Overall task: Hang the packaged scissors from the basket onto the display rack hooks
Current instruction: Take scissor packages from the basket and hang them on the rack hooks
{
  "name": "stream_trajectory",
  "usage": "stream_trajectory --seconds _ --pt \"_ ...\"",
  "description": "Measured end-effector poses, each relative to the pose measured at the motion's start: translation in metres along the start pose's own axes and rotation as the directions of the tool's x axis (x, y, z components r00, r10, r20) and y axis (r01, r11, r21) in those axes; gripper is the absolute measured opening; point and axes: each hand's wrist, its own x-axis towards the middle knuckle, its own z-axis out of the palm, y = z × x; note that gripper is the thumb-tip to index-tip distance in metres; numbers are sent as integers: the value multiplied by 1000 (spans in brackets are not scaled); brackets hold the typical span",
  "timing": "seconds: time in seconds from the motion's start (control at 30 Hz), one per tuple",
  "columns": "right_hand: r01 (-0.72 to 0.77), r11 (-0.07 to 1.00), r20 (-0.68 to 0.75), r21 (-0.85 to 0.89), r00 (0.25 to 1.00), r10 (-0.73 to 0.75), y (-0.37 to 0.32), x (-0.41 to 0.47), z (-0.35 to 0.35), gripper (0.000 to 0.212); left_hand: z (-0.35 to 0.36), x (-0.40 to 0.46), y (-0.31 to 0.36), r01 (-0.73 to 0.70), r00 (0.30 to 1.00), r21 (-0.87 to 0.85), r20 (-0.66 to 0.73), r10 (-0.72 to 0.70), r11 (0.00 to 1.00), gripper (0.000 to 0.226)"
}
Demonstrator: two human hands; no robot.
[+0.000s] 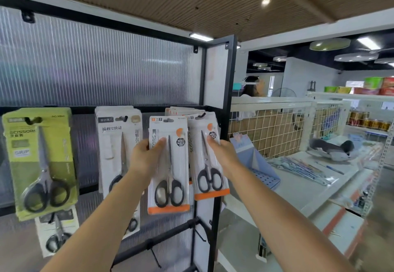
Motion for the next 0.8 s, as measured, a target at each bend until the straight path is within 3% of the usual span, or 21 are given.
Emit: stream_trajectory --seconds 0.1,0.27,0.4,0.5,0.63,0.73,0.8 --pt "-30 994 -32 -103 999 27 0 8 4 44 1 3 -4 -6 1000 -7 15 6 1000 32" --pt "3 909 -67 -417 997 -35 3 21 12 49 3 7 -10 9 1000 -16 22 -9 1000 31" --pt "-2 870 -10 -493 1000 -3 4 28 13 49 4 9 -14 12 999 -3 33 -12 1000 26" --pt "36 879 28 -476 999 -25 6 35 7 35 7 7 -15 26 998 -8 53 -25 1000 21" --pt "246 888 -86 -388 950 -301 -14 27 -10 26 18 4 -12 13 998 -47 61 -10 999 20" --pt "350 895 36 -276 934 -355 -43 12 -19 29 33 -5 -8 -15 998 -117 61 23 993 18" --pt "382 870 147 -312 924 -353 -53 4 -23 27 43 -10 -7 -24 996 -141 85 36 990 14"
